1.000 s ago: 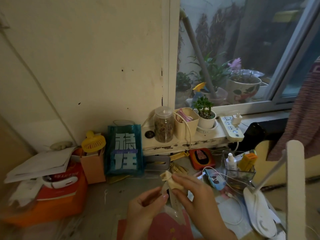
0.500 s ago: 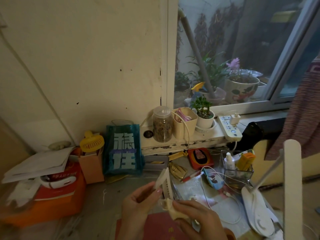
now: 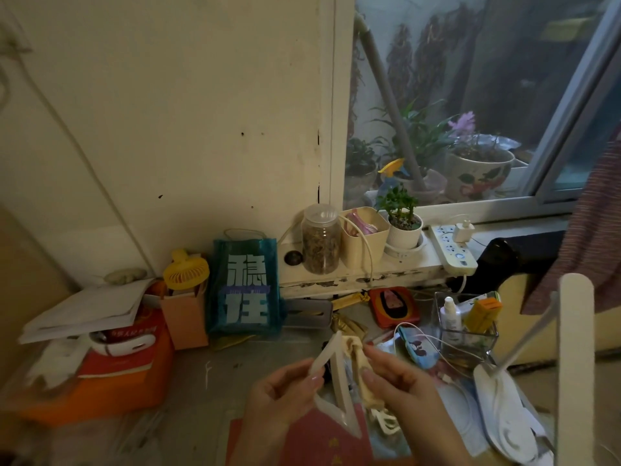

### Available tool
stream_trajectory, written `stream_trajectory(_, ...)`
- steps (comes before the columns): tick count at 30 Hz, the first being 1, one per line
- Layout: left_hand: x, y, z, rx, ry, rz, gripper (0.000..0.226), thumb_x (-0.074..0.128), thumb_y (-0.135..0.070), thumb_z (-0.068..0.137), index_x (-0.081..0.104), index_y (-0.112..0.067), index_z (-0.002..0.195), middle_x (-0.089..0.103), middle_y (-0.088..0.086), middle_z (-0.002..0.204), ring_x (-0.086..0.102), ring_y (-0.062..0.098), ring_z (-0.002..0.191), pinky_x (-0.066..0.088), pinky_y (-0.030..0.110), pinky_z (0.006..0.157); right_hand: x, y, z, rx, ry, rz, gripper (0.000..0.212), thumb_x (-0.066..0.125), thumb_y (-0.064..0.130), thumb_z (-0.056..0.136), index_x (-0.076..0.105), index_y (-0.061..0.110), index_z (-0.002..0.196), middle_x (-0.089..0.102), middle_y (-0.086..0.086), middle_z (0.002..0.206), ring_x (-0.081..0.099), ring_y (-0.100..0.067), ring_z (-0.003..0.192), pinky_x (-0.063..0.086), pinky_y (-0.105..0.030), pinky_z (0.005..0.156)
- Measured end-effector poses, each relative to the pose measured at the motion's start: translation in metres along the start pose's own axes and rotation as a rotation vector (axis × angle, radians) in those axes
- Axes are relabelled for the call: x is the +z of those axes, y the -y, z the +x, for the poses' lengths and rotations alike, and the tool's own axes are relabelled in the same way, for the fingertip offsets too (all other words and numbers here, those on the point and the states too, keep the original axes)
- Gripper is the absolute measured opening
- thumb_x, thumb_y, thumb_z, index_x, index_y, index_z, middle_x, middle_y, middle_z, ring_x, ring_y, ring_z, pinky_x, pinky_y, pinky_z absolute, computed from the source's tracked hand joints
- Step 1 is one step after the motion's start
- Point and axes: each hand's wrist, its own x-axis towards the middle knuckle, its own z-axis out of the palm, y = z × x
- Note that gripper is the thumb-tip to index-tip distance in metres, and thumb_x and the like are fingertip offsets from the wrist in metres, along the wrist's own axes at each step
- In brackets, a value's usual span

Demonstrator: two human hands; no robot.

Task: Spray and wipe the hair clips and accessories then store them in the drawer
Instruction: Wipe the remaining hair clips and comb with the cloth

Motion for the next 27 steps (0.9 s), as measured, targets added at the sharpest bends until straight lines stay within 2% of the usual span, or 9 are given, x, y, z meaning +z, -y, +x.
stream_trajectory(4, -0.007, 0.007, 0.0, 0.008, -0.007, 0.046, 0.02, 0.074, -0.002, 0.071, 0.077, -0.017, 0.083, 0.075, 0.007, 0.089, 0.068, 0.028, 0.092, 0.054, 0.049, 0.086, 0.011, -0.012, 0.001, 0.035, 0.122, -0.04, 0.031, 0.058, -0.007, 0.082, 0.068, 0.006, 0.108, 0.073, -0.013, 0.098, 0.07, -0.026, 0.093, 0.056, -0.027, 0.075)
stream_trajectory(6, -0.013, 0.011, -0.002, 0.023, 0.019, 0.092, 0.022, 0.074, -0.008, 0.073, 0.075, -0.017, 0.093, 0.075, 0.003, 0.089, 0.07, 0.022, 0.089, 0.056, 0.042, 0.084, 0.012, -0.016, 0.001, 0.043, 0.161, -0.052, 0.029, 0.058, -0.004, 0.083, 0.07, 0.009, 0.106, 0.073, -0.013, 0.099, 0.069, -0.026, 0.095, 0.055, -0.028, 0.075)
stream_trajectory(9, -0.025, 0.018, -0.005, 0.033, 0.026, 0.122, 0.026, 0.072, -0.007, 0.074, 0.073, -0.01, 0.1, 0.076, 0.0, 0.084, 0.071, 0.01, 0.075, 0.056, 0.02, 0.064, 0.015, -0.024, 0.003, 0.088, 0.204, -0.083, 0.026, 0.059, -0.002, 0.084, 0.07, 0.011, 0.104, 0.074, -0.009, 0.096, 0.07, -0.022, 0.091, 0.054, -0.024, 0.071)
stream_trajectory(10, -0.027, 0.019, -0.009, 0.01, 0.026, 0.099, 0.023, 0.07, -0.004, 0.076, 0.073, -0.008, 0.098, 0.076, 0.002, 0.084, 0.071, 0.01, 0.072, 0.055, 0.018, 0.059, 0.017, -0.028, 0.004, 0.111, 0.211, -0.085, 0.025, 0.06, -0.002, 0.084, 0.07, 0.01, 0.103, 0.074, -0.009, 0.095, 0.07, -0.021, 0.09, 0.054, -0.023, 0.07)
stream_trajectory(14, -0.049, 0.033, -0.016, -0.003, -0.034, 0.046, 0.027, 0.072, -0.007, 0.076, 0.073, -0.009, 0.102, 0.074, 0.011, 0.096, 0.068, 0.027, 0.096, 0.055, 0.028, 0.078, 0.032, -0.05, 0.012, 0.167, 0.27, -0.106, 0.029, 0.072, 0.002, 0.076, 0.07, 0.007, 0.104, 0.074, -0.008, 0.095, 0.071, -0.02, 0.09, 0.053, -0.022, 0.069)
stream_trajectory(18, -0.079, 0.054, -0.02, -0.046, -0.165, -0.041, 0.049, 0.088, -0.032, 0.056, 0.075, -0.016, 0.101, 0.073, 0.01, 0.102, 0.066, 0.03, 0.102, 0.051, 0.045, 0.095, 0.058, -0.08, 0.022, 0.184, 0.367, -0.167, 0.033, 0.073, 0.014, 0.069, 0.072, 0.013, 0.102, 0.074, -0.007, 0.098, 0.069, -0.022, 0.094, 0.054, -0.029, 0.075)
stream_trajectory(20, -0.097, 0.069, -0.023, -0.065, -0.258, -0.085, 0.05, 0.09, -0.035, 0.051, 0.077, -0.018, 0.095, 0.073, 0.01, 0.102, 0.066, 0.031, 0.102, 0.05, 0.048, 0.095, 0.072, -0.1, 0.026, 0.198, 0.402, -0.235, 0.038, 0.07, 0.02, 0.069, 0.07, 0.013, 0.106, 0.074, -0.005, 0.1, 0.069, -0.021, 0.097, 0.055, -0.036, 0.082)
stream_trajectory(24, -0.127, 0.089, -0.029, -0.161, -0.358, -0.135, 0.019, 0.075, -0.017, 0.073, 0.077, -0.019, 0.092, 0.076, 0.0, 0.088, 0.067, 0.016, 0.084, 0.052, 0.031, 0.081, 0.1, -0.138, 0.028, 0.229, 0.422, -0.323, 0.021, 0.069, 0.009, 0.082, 0.071, 0.017, 0.101, 0.075, 0.0, 0.094, 0.07, -0.017, 0.092, 0.054, -0.029, 0.075)
stream_trajectory(27, -0.152, 0.099, -0.025, -0.22, -0.4, -0.156, 0.026, 0.075, -0.018, 0.074, 0.075, -0.014, 0.1, 0.072, 0.004, 0.084, 0.061, 0.019, 0.083, 0.048, 0.033, 0.081, 0.123, -0.163, 0.031, 0.215, 0.401, -0.397, 0.02, 0.071, 0.013, 0.08, 0.072, 0.022, 0.098, 0.075, 0.003, 0.091, 0.07, -0.015, 0.089, 0.055, -0.029, 0.074)
